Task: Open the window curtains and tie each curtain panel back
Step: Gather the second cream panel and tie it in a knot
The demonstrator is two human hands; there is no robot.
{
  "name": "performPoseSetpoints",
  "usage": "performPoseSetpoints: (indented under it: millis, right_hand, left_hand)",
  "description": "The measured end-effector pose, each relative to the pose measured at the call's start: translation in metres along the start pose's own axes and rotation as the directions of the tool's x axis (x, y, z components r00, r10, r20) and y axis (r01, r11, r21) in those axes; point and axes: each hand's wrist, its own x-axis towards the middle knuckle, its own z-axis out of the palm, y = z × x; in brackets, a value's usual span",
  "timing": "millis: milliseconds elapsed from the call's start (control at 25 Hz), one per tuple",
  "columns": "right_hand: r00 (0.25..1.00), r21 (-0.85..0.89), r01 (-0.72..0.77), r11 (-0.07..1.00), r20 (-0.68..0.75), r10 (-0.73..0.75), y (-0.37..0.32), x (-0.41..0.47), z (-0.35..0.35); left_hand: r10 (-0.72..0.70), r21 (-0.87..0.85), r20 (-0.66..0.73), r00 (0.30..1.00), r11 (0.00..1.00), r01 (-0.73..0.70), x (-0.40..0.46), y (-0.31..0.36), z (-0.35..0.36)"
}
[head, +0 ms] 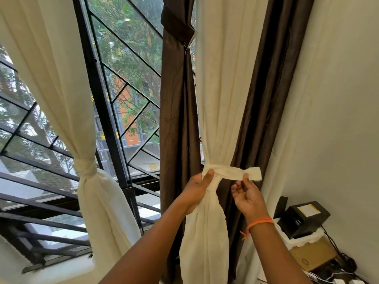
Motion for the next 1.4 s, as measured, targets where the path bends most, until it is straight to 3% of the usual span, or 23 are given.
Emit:
performPoseSetpoints:
  millis: [80,160,280,320,400,480,640,760,840,920,1040,1080,1200,1320,1400]
  right_hand:
    - [0.995,-0.043,-0.095,0.995,-0.034,0.094,0.008,-0.003,-0.004]
    - [0.959,-0.181,-0.278,0.943,-0.002,0.283,0.026,-0.008,0.000]
    - [0.907,-0.404,-0.356,0.843,0.069,0.416,0.038,-0.035,0.017]
    - [0.908,-0.444,-0.330,0.833,0.091,0.408,0.036,-0.040,0.023]
    - [0.937,-0.534,-0.230,0.814,0.103,0.333,0.031,-0.041,0.028]
    - [0.935,-0.619,-0.217,0.755,0.089,0.342,0.029,-0.027,0.027]
    - [0.946,-0.735,-0.168,0.657,0.066,0.316,0.026,-0.015,0.019]
    - [0.993,-0.730,0.078,0.679,0.118,0.013,0.021,-0.020,0.009]
    - [0.964,-0.596,0.236,0.767,0.245,-0.106,0.018,-0.029,0.003]
    - [0.896,-0.489,0.324,0.810,0.432,-0.097,0.018,-0.043,0.006]
    - [0.822,-0.620,0.531,0.578,0.542,-0.175,0.019,-0.043,0.013]
    - [0.816,-0.628,0.555,0.545,0.538,-0.210,0.018,-0.040,0.013]
    - [0.841,-0.619,0.525,0.584,0.484,-0.243,0.013,-0.031,0.007]
    - [0.850,-0.635,0.518,0.573,0.456,-0.263,0.010,-0.023,0.004]
    - [0.848,-0.617,0.517,0.593,0.463,-0.257,0.014,-0.019,0.005]
  left_hand:
    - [0.027,-0.026,0.050,0.998,0.999,-0.026,-0.005,-0.005,0.002]
    - [0.055,-0.116,0.077,0.995,0.992,-0.046,-0.003,-0.012,0.009]
    - [-0.116,-0.192,-0.105,0.988,0.977,0.094,0.002,-0.015,0.022]
    - [-0.214,-0.221,-0.136,0.967,0.958,0.180,0.003,-0.016,0.024]
    - [-0.352,-0.306,-0.073,0.933,0.898,0.315,0.007,-0.019,0.023]
    - [-0.383,-0.358,-0.009,0.924,0.863,0.355,0.008,-0.018,0.021]
    - [-0.297,-0.347,-0.056,0.953,0.901,0.260,0.005,-0.011,0.026]
    - [-0.240,-0.334,-0.163,0.957,0.926,0.175,0.013,-0.016,0.029]
    - [-0.199,-0.314,-0.273,0.941,0.943,0.108,0.016,-0.019,0.027]
    - [-0.123,-0.275,-0.342,0.932,0.961,0.026,0.019,-0.021,0.025]
    - [-0.099,-0.301,-0.347,0.933,0.953,-0.011,0.022,-0.023,0.031]
    - [-0.111,-0.329,-0.345,0.932,0.944,-0.009,0.021,-0.023,0.033]
    - [-0.159,-0.426,-0.332,0.930,0.905,0.002,0.017,-0.019,0.028]
    - [-0.085,-0.301,-0.394,0.915,0.953,-0.041,0.009,-0.017,0.016]
    - [0.119,0.032,-0.439,0.890,0.993,-0.117,0.002,-0.019,0.013]
